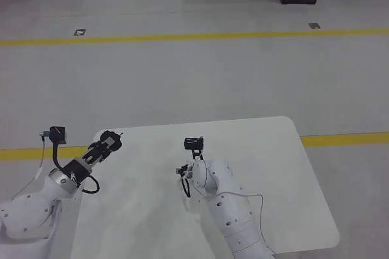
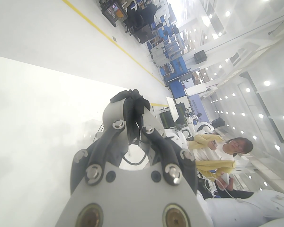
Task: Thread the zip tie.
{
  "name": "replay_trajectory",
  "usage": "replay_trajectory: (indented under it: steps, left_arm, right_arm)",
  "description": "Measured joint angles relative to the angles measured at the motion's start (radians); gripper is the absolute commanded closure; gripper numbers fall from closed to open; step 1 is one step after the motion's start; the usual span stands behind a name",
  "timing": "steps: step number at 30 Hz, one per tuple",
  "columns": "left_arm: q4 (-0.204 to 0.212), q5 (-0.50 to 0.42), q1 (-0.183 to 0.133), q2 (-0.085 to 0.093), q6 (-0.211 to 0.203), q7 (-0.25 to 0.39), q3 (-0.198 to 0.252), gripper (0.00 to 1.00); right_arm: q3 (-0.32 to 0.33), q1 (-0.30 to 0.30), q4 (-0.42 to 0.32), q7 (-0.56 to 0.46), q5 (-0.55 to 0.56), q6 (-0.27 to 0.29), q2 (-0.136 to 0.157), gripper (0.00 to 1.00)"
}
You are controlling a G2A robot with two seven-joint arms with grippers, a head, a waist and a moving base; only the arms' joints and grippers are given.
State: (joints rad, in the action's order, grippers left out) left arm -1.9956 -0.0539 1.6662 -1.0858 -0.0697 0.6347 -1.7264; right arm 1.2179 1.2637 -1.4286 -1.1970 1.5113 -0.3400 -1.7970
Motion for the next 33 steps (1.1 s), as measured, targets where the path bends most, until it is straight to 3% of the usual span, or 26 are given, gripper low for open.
replay_trajectory:
  steps: [3, 14, 17, 24, 33]
  left_arm:
    - [0.000, 0.000, 0.000, 0.000, 0.000, 0.000, 0.000, 1.00]
    - [0.000, 0.000, 0.000, 0.000, 0.000, 0.000, 0.000, 1.00]
    - [0.000, 0.000, 0.000, 0.000, 0.000, 0.000, 0.000, 1.00]
    - [0.000, 0.000, 0.000, 0.000, 0.000, 0.000, 0.000, 1.00]
    - [0.000, 0.000, 0.000, 0.000, 0.000, 0.000, 0.000, 1.00]
  right_arm:
    - [-0.002, -0.002, 0.008, 0.009, -0.015, 0.000, 0.000, 0.16]
    - [-0.002, -0.016, 0.060, 0.025, -0.010, 0.000, -0.007, 0.18]
    - [0.002, -0.021, 0.076, 0.031, -0.013, 0.000, -0.009, 0.23]
    - [0.010, -0.034, 0.110, 0.035, -0.009, 0.000, -0.015, 0.50]
    - [0.014, -0.044, 0.123, 0.020, 0.027, 0.000, -0.019, 0.51]
